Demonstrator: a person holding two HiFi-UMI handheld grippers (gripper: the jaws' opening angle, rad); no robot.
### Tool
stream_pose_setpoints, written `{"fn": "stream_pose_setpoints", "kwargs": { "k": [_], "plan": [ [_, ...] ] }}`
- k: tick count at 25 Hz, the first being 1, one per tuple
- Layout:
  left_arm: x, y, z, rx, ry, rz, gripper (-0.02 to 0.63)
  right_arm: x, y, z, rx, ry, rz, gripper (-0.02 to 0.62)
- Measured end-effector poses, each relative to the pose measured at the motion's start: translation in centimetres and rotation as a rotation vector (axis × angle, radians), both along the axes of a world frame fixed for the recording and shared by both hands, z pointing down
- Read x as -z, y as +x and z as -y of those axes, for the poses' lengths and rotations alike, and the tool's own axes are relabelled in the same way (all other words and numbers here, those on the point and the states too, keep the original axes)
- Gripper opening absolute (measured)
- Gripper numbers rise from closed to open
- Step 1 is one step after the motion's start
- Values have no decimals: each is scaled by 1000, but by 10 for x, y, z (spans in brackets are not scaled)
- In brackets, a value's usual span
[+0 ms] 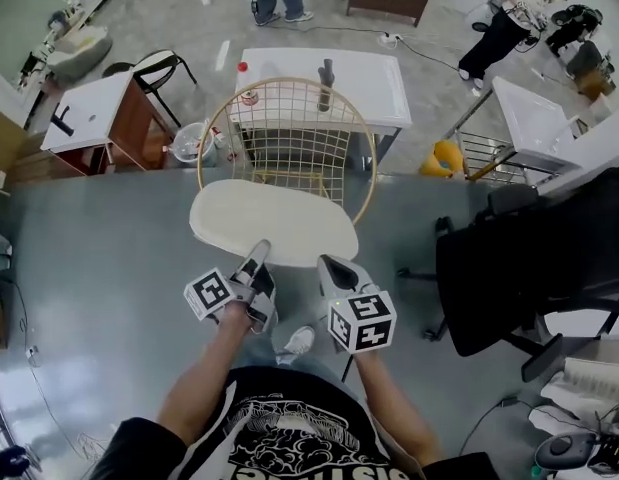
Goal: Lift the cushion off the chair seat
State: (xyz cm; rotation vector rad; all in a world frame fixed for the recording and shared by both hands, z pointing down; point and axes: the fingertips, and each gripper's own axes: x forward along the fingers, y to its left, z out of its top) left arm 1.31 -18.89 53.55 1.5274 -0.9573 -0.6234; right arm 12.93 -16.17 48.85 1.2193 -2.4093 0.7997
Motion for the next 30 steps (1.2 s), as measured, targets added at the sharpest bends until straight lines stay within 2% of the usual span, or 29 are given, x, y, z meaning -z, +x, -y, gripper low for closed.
{"fn": "stream_pose_setpoints", "kwargs": {
  "k": [1,4,6,14,18,22,27,30],
  "plan": [
    [6,-1,-3,7,3,13,41,5,-3,0,2,11,13,0],
    [42,5,-9,10,61,-52,41,20,-9,-3,-2,31,43,0],
    [60,6,-16,16,73,-69,41,30,-13,-8,-3,39,60,0],
    [105,-29,-19,19,131,-15,40,49,-42,-14,-38,73,62,0],
    [118,-33,-20,-2,156,-8,40,61,-47,-14,-71,105,55,0],
    [119,-50,-18,-45,179,94,40,73,-62,-11,-102,141,51,0],
    [127,-64,-17,-60,189,112,41,85,-80,-11,-118,168,52,0],
    [135,-67,-15,-60,212,70,41,90,-89,-12,-119,180,53,0]
  ]
}}
